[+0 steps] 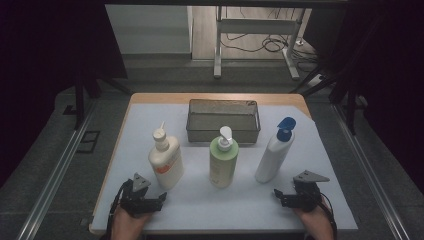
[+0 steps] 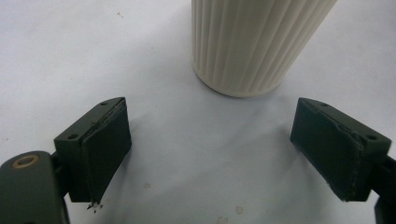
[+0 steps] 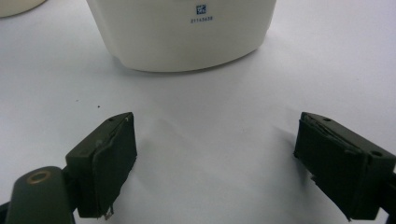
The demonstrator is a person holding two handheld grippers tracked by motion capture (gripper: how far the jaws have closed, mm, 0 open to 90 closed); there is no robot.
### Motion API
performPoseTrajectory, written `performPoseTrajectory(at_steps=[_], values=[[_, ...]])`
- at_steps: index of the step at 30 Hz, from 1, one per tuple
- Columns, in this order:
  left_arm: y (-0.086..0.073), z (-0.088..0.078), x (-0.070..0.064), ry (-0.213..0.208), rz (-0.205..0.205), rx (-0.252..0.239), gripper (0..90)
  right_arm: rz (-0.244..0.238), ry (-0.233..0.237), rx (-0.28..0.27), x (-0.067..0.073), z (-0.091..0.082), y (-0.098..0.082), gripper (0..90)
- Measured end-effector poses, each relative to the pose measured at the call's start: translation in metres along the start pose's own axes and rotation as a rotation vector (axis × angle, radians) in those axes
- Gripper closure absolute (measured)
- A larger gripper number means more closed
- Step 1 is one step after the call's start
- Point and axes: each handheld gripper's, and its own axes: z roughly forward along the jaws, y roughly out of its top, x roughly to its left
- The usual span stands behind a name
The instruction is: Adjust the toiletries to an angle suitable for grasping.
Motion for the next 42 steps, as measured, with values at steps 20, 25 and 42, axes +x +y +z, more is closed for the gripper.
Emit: performPoseTrajectory(at_steps=[20, 25, 42], values=[[0.0, 0.0, 0.001, -0.003, 0.0, -0.001, 12.1, 0.003, 0.019, 0.002, -0.001, 0.0, 0.0, 10.8], [0.0, 0.0, 0.001, -0.003, -0.001, -0.001, 12.1, 0.013, 0.032, 0.0, -0.003, -0.001, 0.001, 12.3], [0.0, 0.0, 0.001, -0.003, -0.001, -0.002, 12.1, 0.01, 0.049, -0.01, -0.01, -0.016, 0.009, 23.3]])
